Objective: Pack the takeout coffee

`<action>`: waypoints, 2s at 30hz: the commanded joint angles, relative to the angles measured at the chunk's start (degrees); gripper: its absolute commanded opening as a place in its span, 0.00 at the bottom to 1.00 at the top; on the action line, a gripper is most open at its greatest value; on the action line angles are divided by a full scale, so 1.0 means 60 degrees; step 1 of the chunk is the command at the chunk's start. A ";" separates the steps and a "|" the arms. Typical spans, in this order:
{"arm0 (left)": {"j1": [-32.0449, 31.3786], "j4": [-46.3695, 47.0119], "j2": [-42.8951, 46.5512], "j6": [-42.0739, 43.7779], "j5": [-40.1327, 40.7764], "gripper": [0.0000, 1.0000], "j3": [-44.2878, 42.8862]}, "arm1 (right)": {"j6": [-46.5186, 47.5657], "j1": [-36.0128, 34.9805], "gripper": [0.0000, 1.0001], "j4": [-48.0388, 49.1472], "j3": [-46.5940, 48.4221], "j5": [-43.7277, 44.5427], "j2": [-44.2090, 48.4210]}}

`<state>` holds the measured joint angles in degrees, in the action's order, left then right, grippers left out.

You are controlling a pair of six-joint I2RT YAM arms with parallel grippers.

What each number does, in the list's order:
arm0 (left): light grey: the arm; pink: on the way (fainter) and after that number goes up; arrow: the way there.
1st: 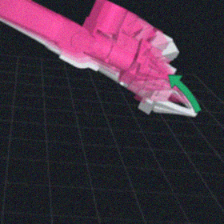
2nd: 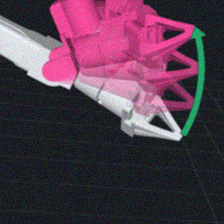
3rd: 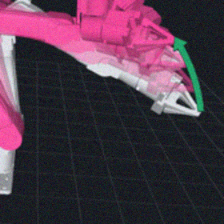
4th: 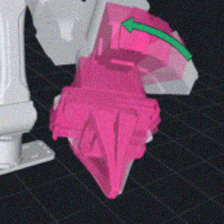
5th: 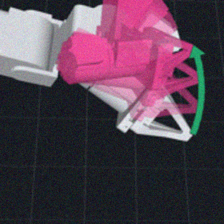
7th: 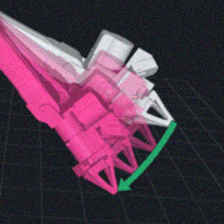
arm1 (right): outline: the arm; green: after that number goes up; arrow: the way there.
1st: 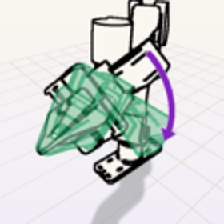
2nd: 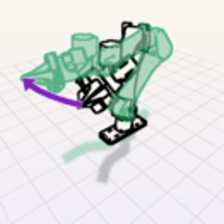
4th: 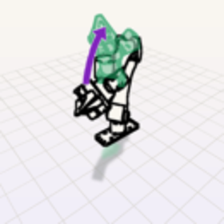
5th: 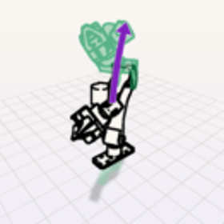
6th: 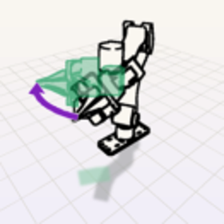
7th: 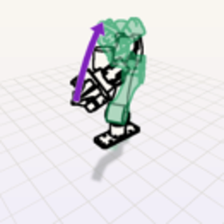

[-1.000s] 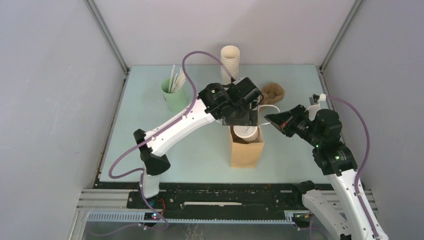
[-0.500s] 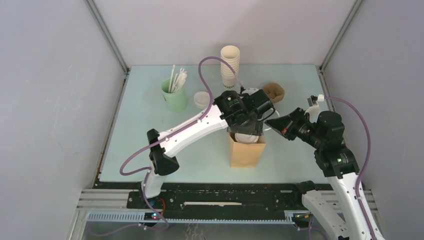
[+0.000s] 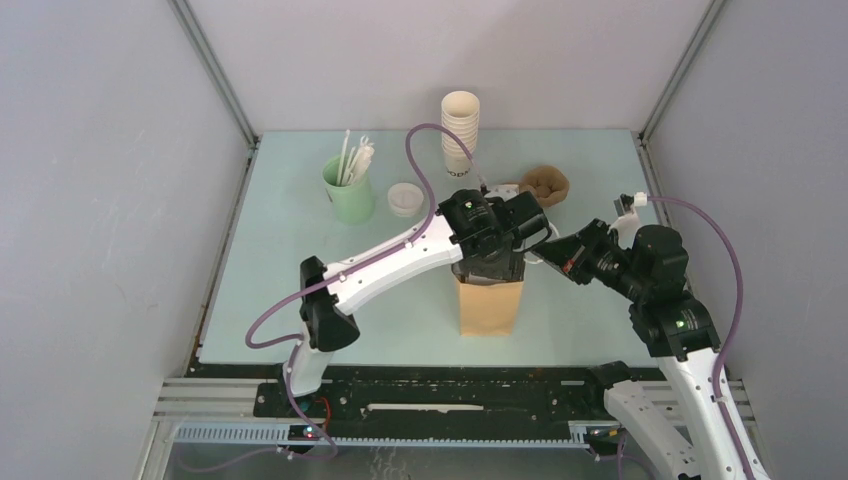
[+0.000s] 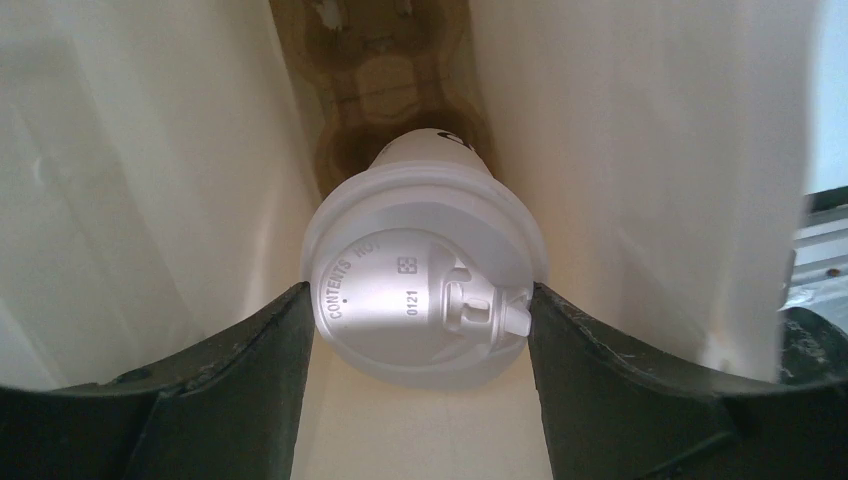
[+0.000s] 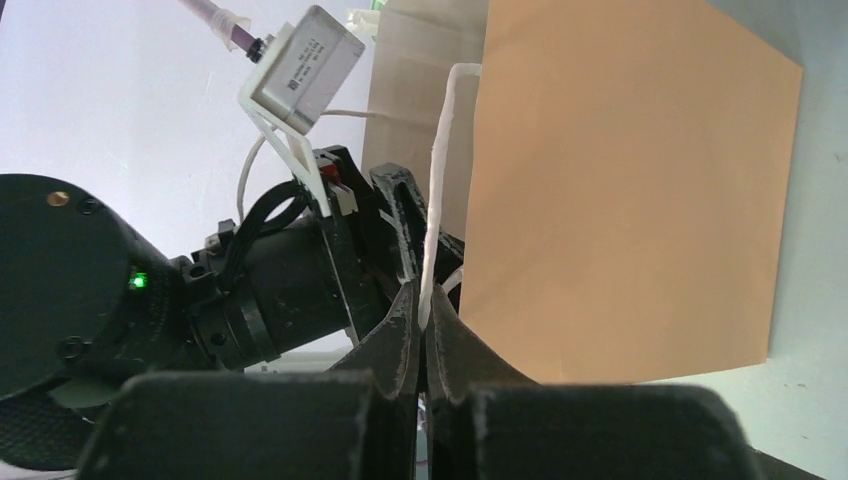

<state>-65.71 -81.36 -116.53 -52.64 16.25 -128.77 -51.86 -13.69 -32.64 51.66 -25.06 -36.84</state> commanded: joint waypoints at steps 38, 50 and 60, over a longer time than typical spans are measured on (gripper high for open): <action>0.0273 0.0171 -0.0127 -0.0130 0.1008 0.18 0.0636 | 0.0579 0.0050 0.00 -0.0364 0.0033 0.0339 0.0084; 0.0314 0.0884 -0.0032 -0.0147 0.0931 0.18 0.1767 | 0.0577 0.0041 0.00 -0.0426 0.0033 0.0310 0.0088; 0.0332 0.1467 -0.0073 -0.0163 0.0448 0.18 0.2625 | 0.0557 0.0041 0.00 -0.0441 0.0025 0.0324 0.0054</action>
<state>-64.14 -74.65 -117.08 -52.53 19.79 -115.96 -49.34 -13.47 -35.48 51.66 -23.18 -36.34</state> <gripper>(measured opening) 0.765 0.014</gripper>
